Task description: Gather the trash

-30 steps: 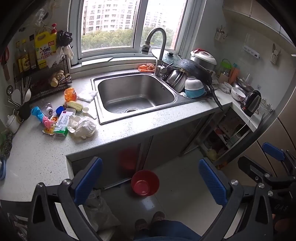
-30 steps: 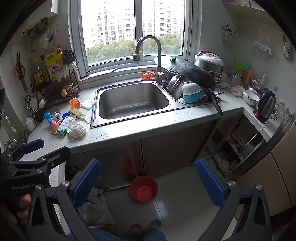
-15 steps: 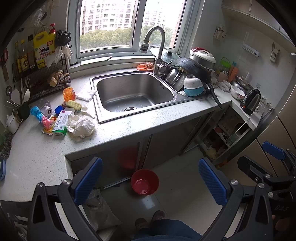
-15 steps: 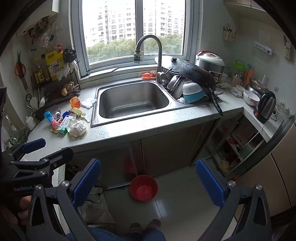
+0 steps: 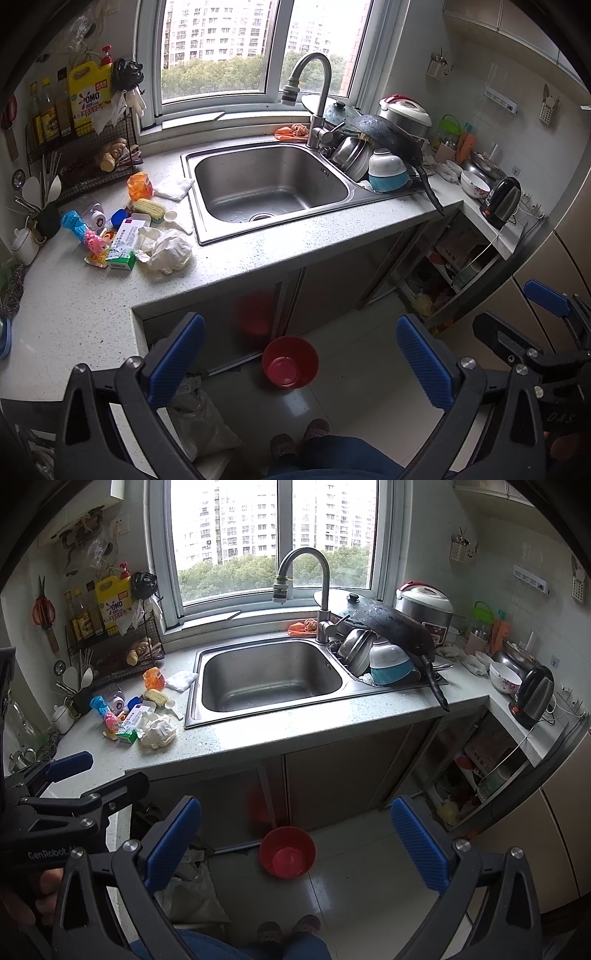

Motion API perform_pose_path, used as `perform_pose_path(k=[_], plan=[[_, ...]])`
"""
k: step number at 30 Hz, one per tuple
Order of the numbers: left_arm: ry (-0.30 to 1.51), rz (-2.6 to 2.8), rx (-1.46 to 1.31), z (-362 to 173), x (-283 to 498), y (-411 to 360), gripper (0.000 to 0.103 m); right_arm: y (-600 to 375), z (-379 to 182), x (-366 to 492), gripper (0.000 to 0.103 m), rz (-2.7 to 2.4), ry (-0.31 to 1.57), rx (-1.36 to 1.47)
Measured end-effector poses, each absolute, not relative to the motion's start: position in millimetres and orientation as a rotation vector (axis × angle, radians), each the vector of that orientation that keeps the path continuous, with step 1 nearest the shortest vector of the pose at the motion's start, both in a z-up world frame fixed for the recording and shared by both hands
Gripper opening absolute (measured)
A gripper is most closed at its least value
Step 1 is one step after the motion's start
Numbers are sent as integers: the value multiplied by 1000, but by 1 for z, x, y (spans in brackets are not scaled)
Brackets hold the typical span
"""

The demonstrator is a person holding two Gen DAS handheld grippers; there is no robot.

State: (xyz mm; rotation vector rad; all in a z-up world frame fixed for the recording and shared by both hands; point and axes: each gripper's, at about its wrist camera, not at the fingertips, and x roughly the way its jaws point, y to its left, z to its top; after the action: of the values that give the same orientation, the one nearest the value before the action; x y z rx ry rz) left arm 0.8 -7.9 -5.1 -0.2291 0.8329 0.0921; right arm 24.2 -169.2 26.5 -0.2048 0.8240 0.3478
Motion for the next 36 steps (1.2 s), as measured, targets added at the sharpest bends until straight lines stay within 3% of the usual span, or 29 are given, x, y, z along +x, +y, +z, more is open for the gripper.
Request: perform_pose_path(k=[36], plan=[[853, 139, -230, -5, 4, -1, 103, -163, 25, 35, 103, 406, 847, -204]])
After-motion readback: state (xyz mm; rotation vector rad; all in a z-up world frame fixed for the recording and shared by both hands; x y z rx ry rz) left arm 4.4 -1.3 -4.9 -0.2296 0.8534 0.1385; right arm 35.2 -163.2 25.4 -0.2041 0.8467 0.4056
